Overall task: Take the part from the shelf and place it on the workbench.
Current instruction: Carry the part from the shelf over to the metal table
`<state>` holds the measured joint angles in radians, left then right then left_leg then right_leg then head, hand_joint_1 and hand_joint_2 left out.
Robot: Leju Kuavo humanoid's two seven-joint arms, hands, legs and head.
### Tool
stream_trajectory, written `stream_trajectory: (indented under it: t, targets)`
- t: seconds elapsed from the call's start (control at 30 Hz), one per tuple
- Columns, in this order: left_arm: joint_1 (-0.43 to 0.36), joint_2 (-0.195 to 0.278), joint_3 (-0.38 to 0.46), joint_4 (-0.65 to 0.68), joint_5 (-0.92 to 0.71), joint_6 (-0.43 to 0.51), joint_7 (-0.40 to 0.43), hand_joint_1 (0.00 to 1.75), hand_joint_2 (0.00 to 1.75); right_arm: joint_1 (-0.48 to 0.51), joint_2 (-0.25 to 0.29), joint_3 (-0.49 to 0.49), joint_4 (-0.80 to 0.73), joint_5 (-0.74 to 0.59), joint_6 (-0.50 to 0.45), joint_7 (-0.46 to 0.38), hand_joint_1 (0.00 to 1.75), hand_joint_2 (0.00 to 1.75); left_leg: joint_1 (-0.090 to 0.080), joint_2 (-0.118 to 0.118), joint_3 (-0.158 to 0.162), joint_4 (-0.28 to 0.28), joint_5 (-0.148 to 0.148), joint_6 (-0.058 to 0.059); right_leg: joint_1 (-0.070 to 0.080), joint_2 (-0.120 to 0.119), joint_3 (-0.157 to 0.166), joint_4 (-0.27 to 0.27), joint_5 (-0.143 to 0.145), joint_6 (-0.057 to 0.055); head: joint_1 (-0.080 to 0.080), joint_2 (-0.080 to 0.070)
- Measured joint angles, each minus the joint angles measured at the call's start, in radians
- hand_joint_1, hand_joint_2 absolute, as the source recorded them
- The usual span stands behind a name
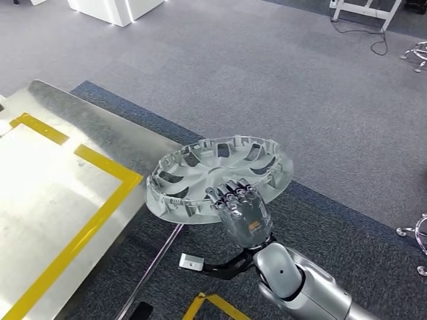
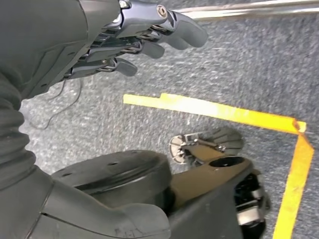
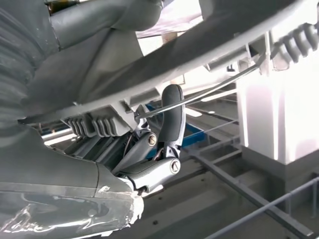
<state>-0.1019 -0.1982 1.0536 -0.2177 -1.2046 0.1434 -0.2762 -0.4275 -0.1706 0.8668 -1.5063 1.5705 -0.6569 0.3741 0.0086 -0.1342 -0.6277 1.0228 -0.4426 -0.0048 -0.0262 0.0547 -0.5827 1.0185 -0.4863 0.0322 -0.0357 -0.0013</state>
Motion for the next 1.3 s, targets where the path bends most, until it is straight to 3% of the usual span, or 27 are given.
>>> stream_trajectory:
  t: [0.07,0.13,0.2,0.23,0.27,0.33,0.4,0.43,0.5,0.57,0.63,0.67,0.7,0.73,0.8,0.87,0.93,0.97,1.0,1.07,1.13,1.2,1.23,1.3]
  targets:
    - [0.001,0.0,0.0,0.0,0.002,0.0,0.0,0.0,1.75,-0.002,0.0,0.005,0.0,0.0,0.001,0.003,1.75,1.75,-0.003,0.051,-0.026,0.055,-0.034,-0.008,-0.001,-0.028,0.006,-0.006,0.001,-0.013,-0.01,0.0]
    - [-0.002,-0.001,0.0,0.0,0.006,0.0,-0.001,0.0,1.75,-0.004,-0.001,0.009,0.0,0.0,0.002,0.007,1.75,1.75,-0.003,0.107,-0.084,0.173,-0.09,-0.016,0.005,-0.057,0.009,-0.007,-0.003,-0.022,-0.018,0.0]
    - [-0.002,0.0,0.0,0.0,0.011,-0.001,-0.002,0.0,1.75,-0.007,-0.001,0.013,0.001,0.0,0.002,0.01,1.75,1.75,-0.002,0.123,-0.128,0.258,-0.112,-0.019,0.009,-0.088,0.011,-0.007,-0.007,-0.026,-0.018,0.0]
    - [-0.001,0.0,0.0,0.0,0.013,-0.001,-0.003,0.0,1.75,-0.007,-0.001,0.016,0.001,0.0,0.003,0.011,1.75,1.75,-0.002,0.127,-0.126,0.253,-0.097,-0.018,0.011,-0.101,0.013,-0.006,-0.009,-0.027,-0.018,0.0]
    - [0.0,0.0,0.0,0.0,0.014,-0.001,-0.003,0.0,1.75,-0.008,-0.001,0.019,0.001,0.0,0.003,0.013,1.75,1.75,-0.002,0.132,-0.105,0.213,-0.066,-0.015,0.012,-0.115,0.017,-0.007,-0.012,-0.027,-0.018,0.0]
    - [0.0,0.001,0.0,0.0,0.016,-0.001,-0.005,0.0,1.75,-0.013,-0.001,0.025,0.001,0.0,0.004,0.016,1.75,1.75,-0.013,0.177,-0.037,0.086,-0.007,-0.003,0.017,-0.138,0.025,-0.006,-0.019,-0.022,-0.018,0.0]
    - [-0.003,0.001,0.0,0.0,0.018,-0.001,-0.007,0.0,1.75,-0.02,-0.001,0.029,0.001,0.0,0.005,0.021,1.75,1.75,-0.026,0.221,0.001,0.009,0.006,0.012,0.024,-0.16,0.029,-0.005,-0.026,-0.014,-0.017,0.0]
    - [-0.004,0.001,0.0,0.0,0.019,-0.001,-0.008,0.0,1.75,-0.024,-0.002,0.031,0.001,0.0,0.005,0.024,1.75,1.75,-0.031,0.225,0.002,0.001,0.0,0.017,0.027,-0.173,0.031,-0.006,-0.028,-0.01,-0.017,0.0]
    - [-0.001,0.001,0.0,0.0,0.02,-0.001,-0.008,0.0,1.75,-0.031,-0.002,0.035,0.001,0.0,0.005,0.027,1.75,1.75,-0.028,0.197,0.004,-0.007,0.002,0.026,0.027,-0.185,0.036,-0.007,-0.036,0.0,-0.015,0.0]
    - [0.0,0.001,0.001,0.0,0.021,-0.002,-0.008,0.0,1.75,-0.037,-0.002,0.039,0.002,0.0,0.005,0.032,1.75,1.75,-0.019,0.169,0.009,-0.015,0.007,0.036,0.024,-0.139,0.017,0.04,-0.069,0.008,-0.011,0.0]
    - [-0.003,0.0,0.001,0.0,0.022,-0.002,-0.008,0.0,1.75,-0.041,-0.004,0.042,0.003,0.0,0.006,0.036,1.75,1.75,-0.014,0.142,0.01,-0.016,0.008,0.043,0.019,-0.078,-0.047,0.166,-0.129,0.013,-0.005,0.0]
    - [-0.004,0.0,0.001,0.0,0.022,-0.002,-0.008,0.0,1.75,-0.041,-0.005,0.043,0.005,0.0,0.006,0.037,1.75,1.75,-0.014,0.127,0.01,-0.016,0.007,0.045,0.018,-0.065,-0.083,0.232,-0.152,0.016,-0.003,0.0]
    - [-0.004,0.0,0.001,0.0,0.022,-0.003,-0.008,0.0,1.75,-0.041,-0.006,0.044,0.006,0.0,0.007,0.037,1.75,1.75,-0.014,0.111,0.011,-0.016,0.007,0.045,0.018,-0.059,-0.109,0.273,-0.158,0.017,-0.003,0.0]
    - [-0.003,0.0,0.001,0.0,0.022,-0.003,-0.008,0.0,1.75,-0.042,-0.006,0.046,0.007,0.0,0.007,0.037,1.75,1.75,-0.013,0.095,0.012,-0.015,0.007,0.045,0.016,-0.056,-0.118,0.276,-0.142,0.018,-0.003,0.0]
    - [-0.001,-0.001,0.001,0.0,0.022,-0.003,-0.008,0.0,1.75,-0.042,-0.006,0.049,0.008,0.0,0.008,0.037,1.75,1.75,-0.011,0.062,0.015,-0.012,0.005,0.041,0.012,-0.043,-0.082,0.173,-0.063,0.019,-0.003,0.0]
    - [-0.002,0.0,0.001,0.0,0.022,-0.003,-0.008,0.0,1.75,-0.044,-0.007,0.05,0.009,0.0,0.009,0.038,1.75,1.75,-0.01,0.035,0.011,-0.005,0.002,0.032,0.005,-0.001,-0.026,0.05,-0.011,0.017,-0.003,0.0]
    - [-0.001,0.0,0.001,0.0,0.022,-0.003,-0.008,0.0,1.75,-0.047,-0.007,0.052,0.01,0.0,0.009,0.038,1.75,1.75,-0.008,0.014,0.002,-0.003,0.005,0.019,0.003,0.022,-0.003,0.007,-0.01,0.011,-0.003,0.0]
    - [0.002,0.0,0.001,0.001,0.022,-0.003,-0.008,0.0,1.75,-0.048,-0.007,0.053,0.01,0.0,0.009,0.039,1.75,1.75,-0.005,0.003,-0.001,-0.003,0.008,0.012,0.004,0.014,0.001,0.002,-0.01,0.006,-0.004,0.0]
    - [0.004,0.0,0.001,0.001,0.022,-0.003,-0.008,0.0,1.75,-0.05,-0.007,0.054,0.01,0.0,0.009,0.039,1.75,1.75,-0.004,0.003,-0.003,-0.003,0.007,0.007,0.005,0.004,0.003,0.001,-0.009,0.001,-0.004,0.0]
    - [0.005,0.0,0.001,0.001,0.022,-0.003,-0.008,0.0,1.75,-0.051,-0.006,0.056,0.01,0.0,0.01,0.04,1.75,1.75,-0.007,0.047,-0.02,0.031,-0.017,-0.005,0.003,-0.021,0.01,-0.006,-0.007,-0.013,-0.01,0.0]
    - [0.003,0.0,0.001,0.001,0.022,-0.003,-0.008,0.0,1.75,-0.052,-0.007,0.057,0.01,0.0,0.01,0.042,1.75,1.75,-0.008,0.106,-0.07,0.135,-0.071,-0.015,0.004,-0.049,0.016,-0.01,-0.01,-0.024,-0.017,0.0]
    - [0.002,0.0,0.001,0.001,0.023,-0.003,-0.008,0.0,1.75,-0.053,-0.008,0.058,0.012,0.0,0.012,0.044,1.75,1.75,-0.003,0.124,-0.126,0.244,-0.108,-0.02,0.006,-0.077,0.019,-0.01,-0.014,-0.028,-0.017,0.0]
    - [0.003,0.0,0.001,0.001,0.023,-0.004,-0.008,0.0,1.75,-0.053,-0.008,0.06,0.014,0.0,0.014,0.045,1.75,1.75,-0.002,0.126,-0.136,0.262,-0.104,-0.021,0.006,-0.089,0.021,-0.01,-0.017,-0.028,-0.017,0.0]
    - [0.004,0.0,0.001,0.001,0.023,-0.004,-0.007,0.0,1.75,-0.052,-0.006,0.064,0.018,0.0,0.02,0.042,1.75,1.75,-0.002,0.129,-0.098,0.19,-0.047,-0.018,0.006,-0.107,0.029,-0.01,-0.023,-0.024,-0.017,0.0]
